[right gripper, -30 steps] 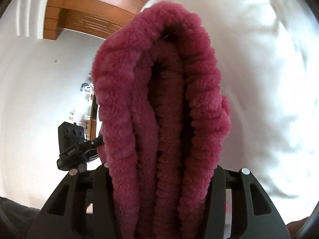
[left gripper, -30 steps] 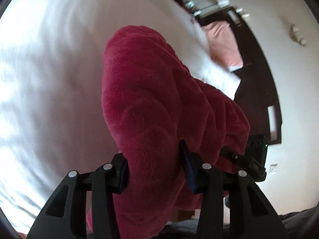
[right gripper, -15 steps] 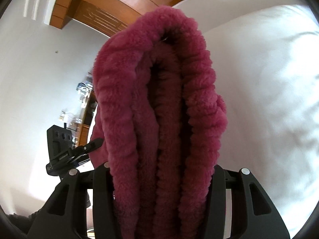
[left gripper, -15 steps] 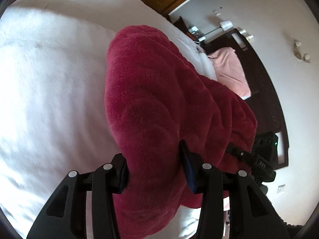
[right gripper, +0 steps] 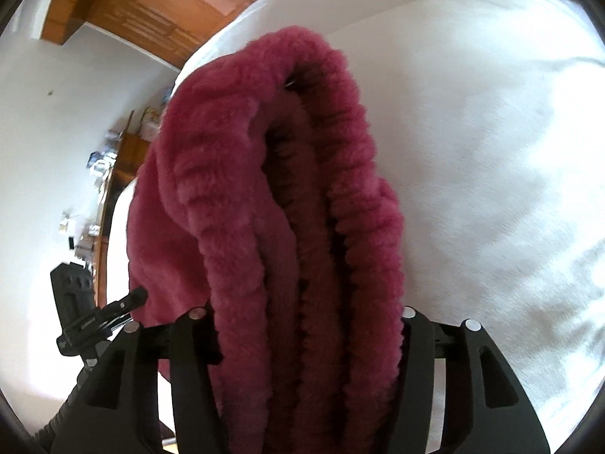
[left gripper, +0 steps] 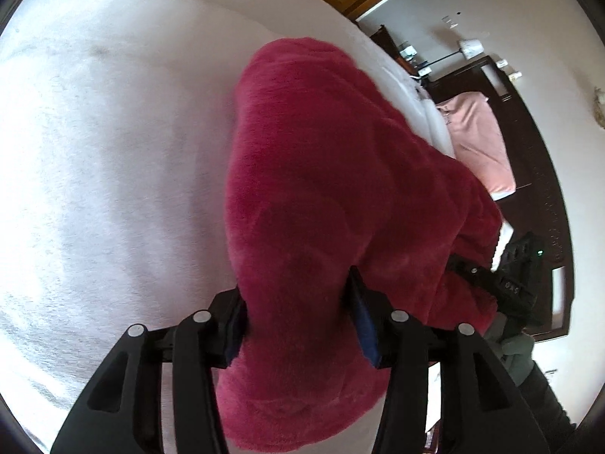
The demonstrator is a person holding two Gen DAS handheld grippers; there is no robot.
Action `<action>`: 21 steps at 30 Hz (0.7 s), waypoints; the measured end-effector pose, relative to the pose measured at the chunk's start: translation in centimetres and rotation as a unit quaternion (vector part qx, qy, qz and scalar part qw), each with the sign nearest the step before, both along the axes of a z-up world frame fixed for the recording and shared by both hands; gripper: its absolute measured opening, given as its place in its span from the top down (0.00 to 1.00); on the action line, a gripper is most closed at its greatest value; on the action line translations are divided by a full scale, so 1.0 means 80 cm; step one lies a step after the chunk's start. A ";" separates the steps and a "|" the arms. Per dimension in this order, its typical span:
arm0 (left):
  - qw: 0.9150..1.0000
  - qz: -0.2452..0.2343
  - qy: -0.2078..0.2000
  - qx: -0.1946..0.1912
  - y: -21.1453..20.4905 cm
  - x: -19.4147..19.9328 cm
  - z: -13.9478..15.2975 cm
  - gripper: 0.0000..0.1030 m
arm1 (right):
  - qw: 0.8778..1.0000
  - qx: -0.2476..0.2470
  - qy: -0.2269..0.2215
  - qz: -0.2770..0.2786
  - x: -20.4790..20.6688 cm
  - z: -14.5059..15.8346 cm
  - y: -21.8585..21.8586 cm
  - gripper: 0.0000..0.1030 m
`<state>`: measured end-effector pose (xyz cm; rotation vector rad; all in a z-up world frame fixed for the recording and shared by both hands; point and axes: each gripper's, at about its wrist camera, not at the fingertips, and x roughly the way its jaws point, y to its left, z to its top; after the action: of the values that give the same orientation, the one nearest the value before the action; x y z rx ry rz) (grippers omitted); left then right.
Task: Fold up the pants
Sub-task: 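Release the waistband and smooth the folded pants with both open grippers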
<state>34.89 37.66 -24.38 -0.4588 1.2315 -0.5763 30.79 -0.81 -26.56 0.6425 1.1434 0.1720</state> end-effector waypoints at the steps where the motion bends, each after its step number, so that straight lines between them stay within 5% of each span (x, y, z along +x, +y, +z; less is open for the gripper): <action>1: 1.000 -0.001 -0.003 0.007 0.002 -0.002 0.000 0.49 | 1.000 0.001 0.000 -0.005 -0.001 0.003 -0.001 0.46; 6: 0.999 0.014 -0.037 0.035 0.013 -0.020 0.032 0.51 | 1.000 -0.010 -0.014 -0.016 -0.026 0.028 -0.023 0.44; 14: 0.989 -0.016 -0.109 0.099 -0.012 -0.059 0.080 0.51 | 0.991 -0.104 -0.055 -0.060 -0.047 0.108 -0.044 0.44; 21: 0.983 -0.076 -0.114 0.119 -0.070 -0.095 0.065 0.51 | 0.992 -0.093 -0.081 -0.013 -0.065 0.125 0.041 0.44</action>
<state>27.26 32.08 -19.22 -0.0933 1.1041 -0.5850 25.57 2.48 -16.57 0.4694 0.9815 0.0908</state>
